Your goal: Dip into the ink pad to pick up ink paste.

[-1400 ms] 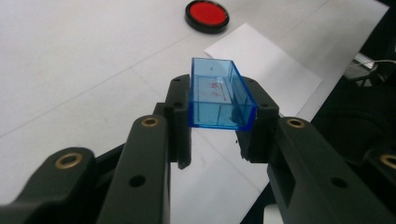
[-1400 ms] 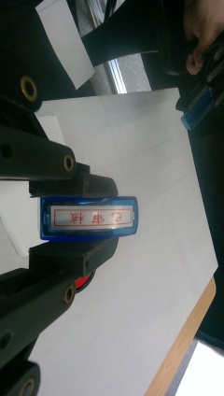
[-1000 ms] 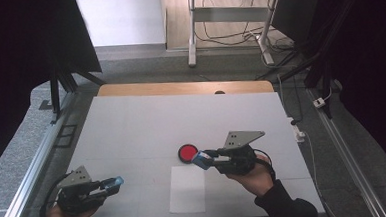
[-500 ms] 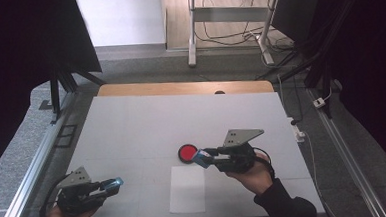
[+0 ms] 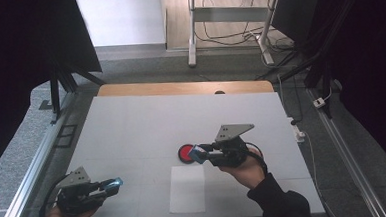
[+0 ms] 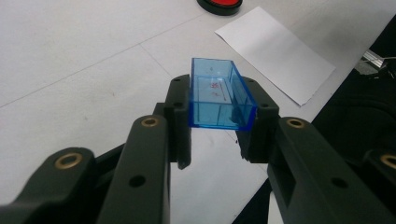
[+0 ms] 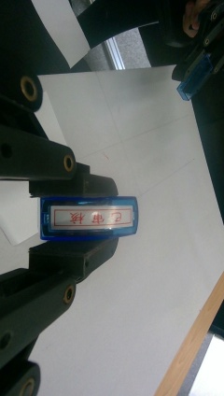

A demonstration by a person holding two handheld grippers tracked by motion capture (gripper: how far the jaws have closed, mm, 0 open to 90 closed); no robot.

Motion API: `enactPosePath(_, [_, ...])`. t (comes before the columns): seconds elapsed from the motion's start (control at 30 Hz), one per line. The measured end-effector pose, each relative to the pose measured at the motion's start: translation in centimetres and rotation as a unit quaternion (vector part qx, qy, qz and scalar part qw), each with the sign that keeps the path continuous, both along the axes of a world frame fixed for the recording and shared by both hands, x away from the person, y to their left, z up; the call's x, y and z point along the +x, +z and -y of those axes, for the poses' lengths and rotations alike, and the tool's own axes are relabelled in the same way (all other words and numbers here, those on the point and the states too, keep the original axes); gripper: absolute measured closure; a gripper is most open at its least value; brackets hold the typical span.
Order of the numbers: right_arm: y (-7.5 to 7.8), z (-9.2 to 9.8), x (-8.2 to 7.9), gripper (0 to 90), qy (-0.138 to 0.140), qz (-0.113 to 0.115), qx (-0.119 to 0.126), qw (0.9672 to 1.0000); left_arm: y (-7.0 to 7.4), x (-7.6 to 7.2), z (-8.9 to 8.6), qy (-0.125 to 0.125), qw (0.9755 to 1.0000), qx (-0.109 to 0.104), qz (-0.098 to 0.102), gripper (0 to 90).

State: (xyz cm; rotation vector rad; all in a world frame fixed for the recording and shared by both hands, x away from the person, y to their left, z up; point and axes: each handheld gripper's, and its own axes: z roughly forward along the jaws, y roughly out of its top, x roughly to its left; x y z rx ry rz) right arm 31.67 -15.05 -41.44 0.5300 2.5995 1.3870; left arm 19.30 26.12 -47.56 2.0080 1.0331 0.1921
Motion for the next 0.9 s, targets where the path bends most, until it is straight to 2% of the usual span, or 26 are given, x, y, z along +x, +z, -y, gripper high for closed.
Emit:
enactPosePath(0.4, [-0.7, -1.1, 1.7, 71.0, -0.008, -0.006, -0.012, 0.9999, 0.1, -0.2, 0.3, -0.003, 0.9999, 0.013, 0.01, 67.5])
enactPosePath(0.53, [-1.0, -1.7, 2.4, 71.0, -0.012, -0.008, -0.017, 0.9998, 0.1, -0.2, 0.3, -0.002, 0.9999, 0.013, 0.007, 67.5])
enactPosePath(0.9, [-2.7, -2.9, 4.2, 71.1, -0.025, -0.011, -0.055, 0.9981, 0.1, -0.2, 0.3, -0.002, 0.9999, 0.012, 0.008, 67.5])
